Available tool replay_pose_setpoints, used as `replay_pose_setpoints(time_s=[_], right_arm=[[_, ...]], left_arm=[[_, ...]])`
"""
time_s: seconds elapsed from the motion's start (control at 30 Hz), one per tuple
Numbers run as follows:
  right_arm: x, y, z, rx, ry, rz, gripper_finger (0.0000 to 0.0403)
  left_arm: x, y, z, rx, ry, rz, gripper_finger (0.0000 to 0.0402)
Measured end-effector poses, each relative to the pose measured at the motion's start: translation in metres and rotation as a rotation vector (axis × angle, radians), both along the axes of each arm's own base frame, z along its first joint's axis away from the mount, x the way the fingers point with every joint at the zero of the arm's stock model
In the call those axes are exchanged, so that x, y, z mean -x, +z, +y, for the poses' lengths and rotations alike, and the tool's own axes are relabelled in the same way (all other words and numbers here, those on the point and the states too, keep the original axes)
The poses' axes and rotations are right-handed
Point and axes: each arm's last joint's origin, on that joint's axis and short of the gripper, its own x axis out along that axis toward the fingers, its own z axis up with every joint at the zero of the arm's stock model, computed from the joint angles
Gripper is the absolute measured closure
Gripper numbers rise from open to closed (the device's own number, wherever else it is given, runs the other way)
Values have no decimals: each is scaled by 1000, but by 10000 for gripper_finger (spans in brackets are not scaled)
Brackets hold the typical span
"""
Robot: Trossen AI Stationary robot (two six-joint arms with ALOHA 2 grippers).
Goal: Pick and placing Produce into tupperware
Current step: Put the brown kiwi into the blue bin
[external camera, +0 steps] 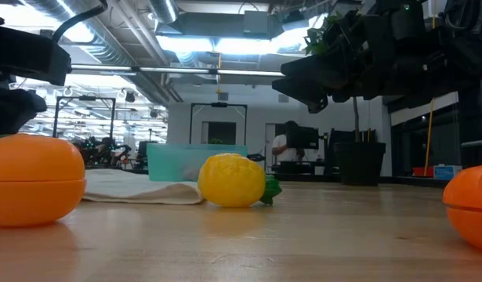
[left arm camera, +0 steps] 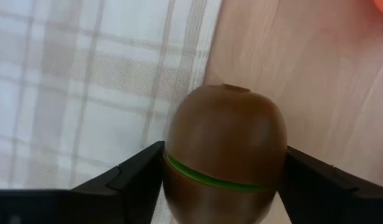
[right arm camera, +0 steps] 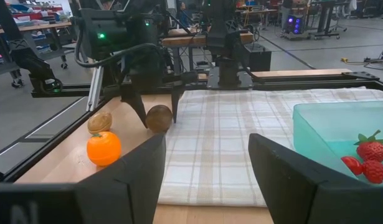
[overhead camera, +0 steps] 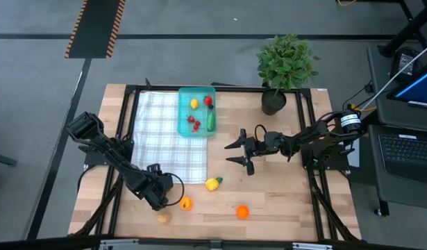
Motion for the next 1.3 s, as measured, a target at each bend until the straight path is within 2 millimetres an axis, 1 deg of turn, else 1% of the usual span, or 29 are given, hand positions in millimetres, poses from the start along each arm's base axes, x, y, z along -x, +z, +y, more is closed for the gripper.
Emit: replay_pose_setpoints(time_s=[0.13, 0.53, 0.73, 0.9, 1.13, 1.23, 1.3], right_arm=[[0, 0, 0, 0, 0, 0, 171], [0, 0, 0, 1, 0, 0, 171], [0, 0, 0, 1, 0, 2, 171], [0, -3, 0, 3, 0, 34, 171], [0, -1, 0, 24, 5, 8, 171], [0, -1, 3, 30, 19, 7, 171], [1, -1, 6, 37, 34, 6, 171]], left_arm=[[-1, 0, 1, 44, 14, 32, 167], [-4, 2, 2, 64, 18, 42, 164], [-13, 15, -5, 56, -32, -9, 167], [-12, 28, -9, -13, -63, -121, 167], [-7, 54, -4, -135, -40, -342, 167], [-8, 64, -1, -176, -18, -444, 167], [-10, 67, -2, -206, -28, -499, 167]])
